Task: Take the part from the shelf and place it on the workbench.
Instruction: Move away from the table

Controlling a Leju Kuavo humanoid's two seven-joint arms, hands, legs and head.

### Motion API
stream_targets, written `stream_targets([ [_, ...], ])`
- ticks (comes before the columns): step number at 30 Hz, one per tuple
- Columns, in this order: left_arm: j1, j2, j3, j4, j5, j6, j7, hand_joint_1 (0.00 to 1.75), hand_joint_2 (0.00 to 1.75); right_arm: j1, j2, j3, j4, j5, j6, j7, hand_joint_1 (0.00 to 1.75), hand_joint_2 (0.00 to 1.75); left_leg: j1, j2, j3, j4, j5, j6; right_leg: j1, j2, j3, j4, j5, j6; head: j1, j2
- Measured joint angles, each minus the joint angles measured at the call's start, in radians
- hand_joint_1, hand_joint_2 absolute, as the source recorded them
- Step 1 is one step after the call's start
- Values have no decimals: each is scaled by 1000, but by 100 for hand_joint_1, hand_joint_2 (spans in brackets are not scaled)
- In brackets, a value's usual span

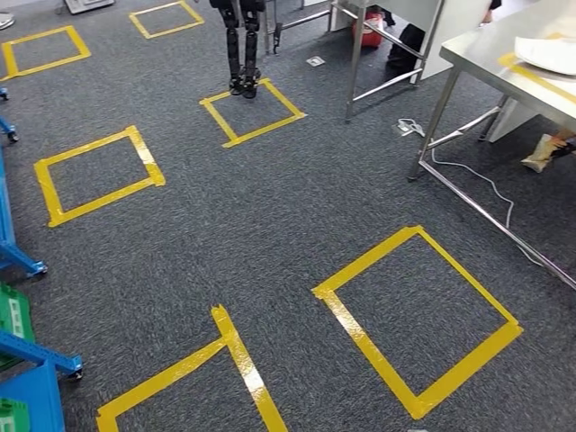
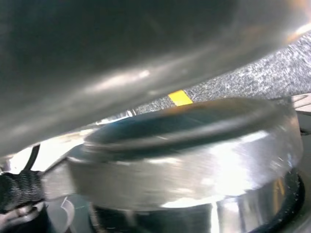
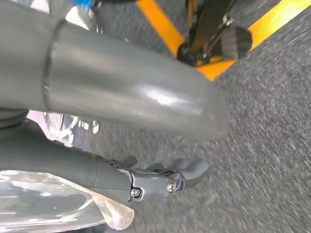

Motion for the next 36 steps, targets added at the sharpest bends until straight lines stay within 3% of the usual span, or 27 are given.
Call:
stream_targets([
  [2, 1, 1, 0, 0, 1, 0, 0, 0, 0, 2, 0, 5, 0, 3, 0, 1, 0, 0, 5, 14, -33, 81, -26, -10, 1, -36, -3, 1, -5, 0, 0, 0],
  [3, 3, 2, 0, 0, 1, 0, 0, 0, 0, 2, 0, 8, 0, 5, 0, 1, 0, 0, 6, 18, -23, 70, -13, -13, 1, -52, -3, 1, -8, 2, 0, 0],
  [5, 4, 3, 0, 0, 2, 1, -1, 0, 0, 0, 1, 12, 0, 9, 0, 1, 0, 0, 7, 44, 50, -49, 43, -14, 1, -81, 3, 2, -16, 8, -1, 0],
  [7, 3, 4, 0, 0, 2, 1, -2, 0, 0, 0, 1, 17, 0, 16, 0, 1, 0, 0, 3, 77, 115, -161, 77, -2, 6, -103, 11, 6, -26, 19, 1, 0],
  [8, 2, 4, 0, 0, 2, 1, -3, 0, 0, -2, 1, 19, 0, 21, 0, 1, 0, 0, 0, 84, 128, -183, 79, 7, 8, -111, 15, 7, -30, 25, 3, 0],
  [10, 4, 4, 0, 0, 2, 2, -4, 0, 0, -7, 1, 26, 0, 26, 0, 0, 0, 0, -3, 67, 126, -188, 79, 24, 8, -125, 26, 6, -33, 36, 7, 0],
  [11, 5, 4, 0, 0, 3, 2, -4, 0, 0, -9, 1, 30, 0, 28, 0, -1, 0, 0, -2, 59, 125, -191, 81, 31, 6, -121, 28, 8, -38, 42, 8, 0],
  [13, 4, 3, 1, 0, 3, 3, -4, 0, 0, -11, 1, 34, 0, 30, 0, -2, 0, 0, 2, 39, 124, -198, 88, 43, 1, -74, 6, 58, -76, 51, 14, 0],
  [15, 2, 3, 1, 0, 4, 3, -4, 0, 0, -7, 1, 36, 1, 32, 0, -2, 0, 0, 4, 17, 121, -199, 91, 50, -4, -15, -63, 195, -143, 56, 24, 0],
  [16, 2, 3, 1, 0, 5, 4, -4, 0, 0, -5, 1, 38, 2, 33, -2, -1, 0, 0, 4, 3, 119, -199, 91, 51, -5, -3, -102, 268, -167, 57, 27, 0],
  [17, 2, 3, 1, 0, 6, 5, -5, 0, 0, -2, 2, 39, 2, 35, -7, -1, 0, 0, 3, -11, 119, -199, 92, 52, -6, 2, -130, 314, -172, 58, 28, 0],
  [18, 3, 3, 2, 0, 7, 6, -6, 0, 0, -1, 3, 40, 3, 36, -14, -1, 0, 0, 3, -26, 119, -199, 92, 51, -7, 5, -140, 320, -155, 57, 28, 0],
  [20, 3, 3, 4, 0, 9, 8, -10, 0, 0, -1, 7, 41, 3, 37, -29, -1, 0, 0, 4, -56, 121, -198, 93, 49, -11, 23, -105, 215, -73, 55, 29, 0],
  [22, 1, 3, 5, 0, 9, 8, -14, 0, 0, -1, 10, 42, 4, 38, -37, -1, 0, 0, 2, -84, 118, -194, 94, 40, -17, 75, -55, 84, -14, 51, 30, 0],
  [24, 1, 4, 5, 0, 9, 8, -16, 0, 0, -1, 12, 43, 5, 38, -40, 0, 0, 0, 2, -108, 108, -192, 98, 26, -18, 101, -36, 37, -9, 46, 30, 0],
  [26, 5, 4, 5, 0, 9, 8, -16, 0, 0, -3, 14, 46, 5, 38, -41, 0, 0, 0, 8, -127, 100, -192, 103, 12, -16, 77, -29, 33, -6, 35, 30, 0],
  [27, 7, 4, 5, 0, 9, 8, -16, 0, 0, -4, 16, 48, 5, 38, -41, 0, 0, 0, 8, -114, 94, -184, 99, 8, -16, 63, -26, 31, -3, 28, 29, 0],
  [29, 8, 4, 6, 0, 9, 8, -16, 0, 0, -3, 19, 49, 5, 38, -41, 0, 0, 0, 4, -54, 63, -115, 55, 3, -16, 31, -24, 24, 2, 18, 24, 0],
  [30, 7, 4, 6, 0, 10, 8, -16, 0, 0, -2, 19, 50, 5, 38, -41, 0, 0, 0, 2, -19, 35, -53, 20, 3, -12, 13, -23, 24, 2, 15, 21, 0],
  [32, 4, 4, 7, 0, 9, 8, -16, 0, 0, 1, 19, 50, 6, 38, -41, 0, 0, 0, 2, 9, -18, 71, -35, 3, -6, -24, -23, 24, -1, 12, 17, 0],
  [33, 5, 4, 7, 0, 9, 8, -16, 0, 0, 1, 19, 50, 6, 38, -41, 0, 0, 0, 2, 15, -25, 95, -38, 5, -4, -41, -23, 24, -2, 10, 16, 0],
  [34, 6, 5, 8, 0, 9, 8, -16, 0, 0, 0, 19, 50, 6, 38, -41, 0, 0, 0, 1, 18, -12, 78, -21, 8, -2, -54, -22, 24, -3, 10, 16, 0],
  [36, 7, 6, 10, 0, 9, 8, -16, 0, 0, -3, 20, 50, 6, 38, -40, -1, 0, 0, -4, 40, 60, -47, 41, 19, 1, -76, -17, 24, -7, 11, 16, 0],
])
